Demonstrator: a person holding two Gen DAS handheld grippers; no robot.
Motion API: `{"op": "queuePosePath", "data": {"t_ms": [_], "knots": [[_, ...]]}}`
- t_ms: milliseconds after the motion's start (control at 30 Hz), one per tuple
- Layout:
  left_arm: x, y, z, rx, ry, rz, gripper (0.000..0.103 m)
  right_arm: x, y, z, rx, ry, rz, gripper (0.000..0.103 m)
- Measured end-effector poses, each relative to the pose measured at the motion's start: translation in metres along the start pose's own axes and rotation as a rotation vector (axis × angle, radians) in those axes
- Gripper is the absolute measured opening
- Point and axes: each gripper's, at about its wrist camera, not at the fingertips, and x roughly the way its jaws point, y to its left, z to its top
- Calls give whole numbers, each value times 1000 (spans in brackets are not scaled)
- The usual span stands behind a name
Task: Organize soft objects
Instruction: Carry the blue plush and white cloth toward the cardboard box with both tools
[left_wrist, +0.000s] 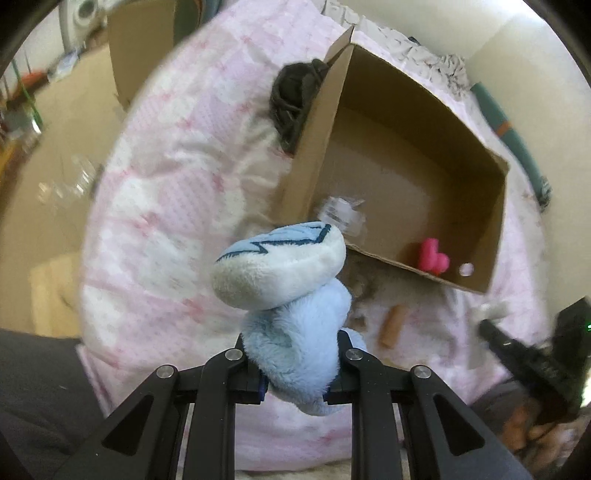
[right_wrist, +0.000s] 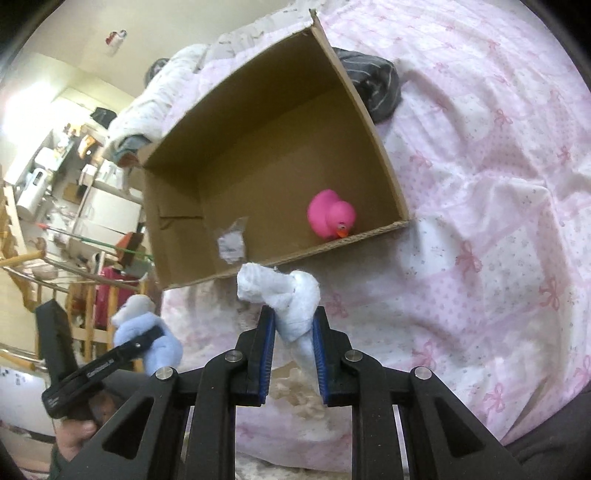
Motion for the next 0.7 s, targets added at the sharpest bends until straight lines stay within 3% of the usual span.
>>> {"op": "queuePosePath", "data": {"t_ms": [100,200,300,367,467,567,700], "knots": [[15,0,-4,-6,75,-11,19,0,-1,0,11,8,2,22],[44,-1,-12,-13,219,-37,19,-7,-6,3,12,19,4,22],[61,-3,-19,-6,300,2,25,-4,-4,5,5,32,3,22],[61,-4,-20,5,295,39,45,2,0,3,1,39,3,22],[41,-5,-14,19,170,103,63,3,0,5,-3,44,6,22],[23,-3,-8,-3,62,112,63,3,-1,6,2,46,14,22],[33,-6,-15,18,148,58,62,3,-2,5,-5,53,23,22]]}}
